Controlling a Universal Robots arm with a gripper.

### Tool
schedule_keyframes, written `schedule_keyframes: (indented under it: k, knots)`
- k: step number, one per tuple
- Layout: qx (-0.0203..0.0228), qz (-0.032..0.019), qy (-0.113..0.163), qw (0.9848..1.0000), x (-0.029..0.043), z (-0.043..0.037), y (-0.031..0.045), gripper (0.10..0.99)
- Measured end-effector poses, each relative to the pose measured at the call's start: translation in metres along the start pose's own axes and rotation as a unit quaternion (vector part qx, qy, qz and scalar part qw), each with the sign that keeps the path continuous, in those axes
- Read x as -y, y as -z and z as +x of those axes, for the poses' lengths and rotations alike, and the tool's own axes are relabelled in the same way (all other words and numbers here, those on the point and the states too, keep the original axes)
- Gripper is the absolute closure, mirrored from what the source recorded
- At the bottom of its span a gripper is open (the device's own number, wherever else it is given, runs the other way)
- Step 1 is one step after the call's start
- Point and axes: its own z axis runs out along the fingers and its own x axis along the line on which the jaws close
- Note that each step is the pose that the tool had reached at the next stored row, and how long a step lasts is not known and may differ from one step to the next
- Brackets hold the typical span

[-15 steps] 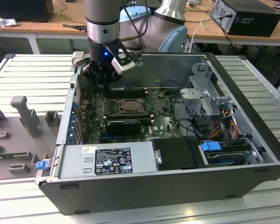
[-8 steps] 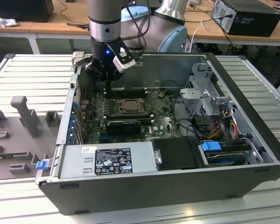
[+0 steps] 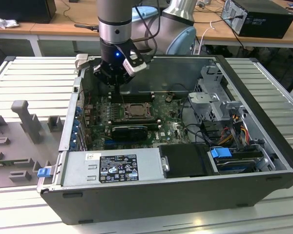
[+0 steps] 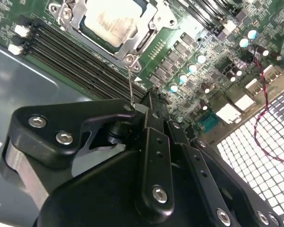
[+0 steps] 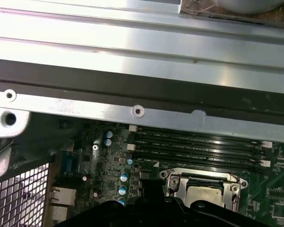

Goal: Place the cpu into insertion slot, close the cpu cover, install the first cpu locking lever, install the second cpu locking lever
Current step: 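Install the first cpu locking lever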

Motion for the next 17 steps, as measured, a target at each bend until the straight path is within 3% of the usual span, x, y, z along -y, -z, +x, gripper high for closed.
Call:
schedule_keyframes:
  k: [17]
  knots:
    - [0.0, 0.0, 0.0, 1.0, 0.0013, -0.0114, 0.0001, 0.98]
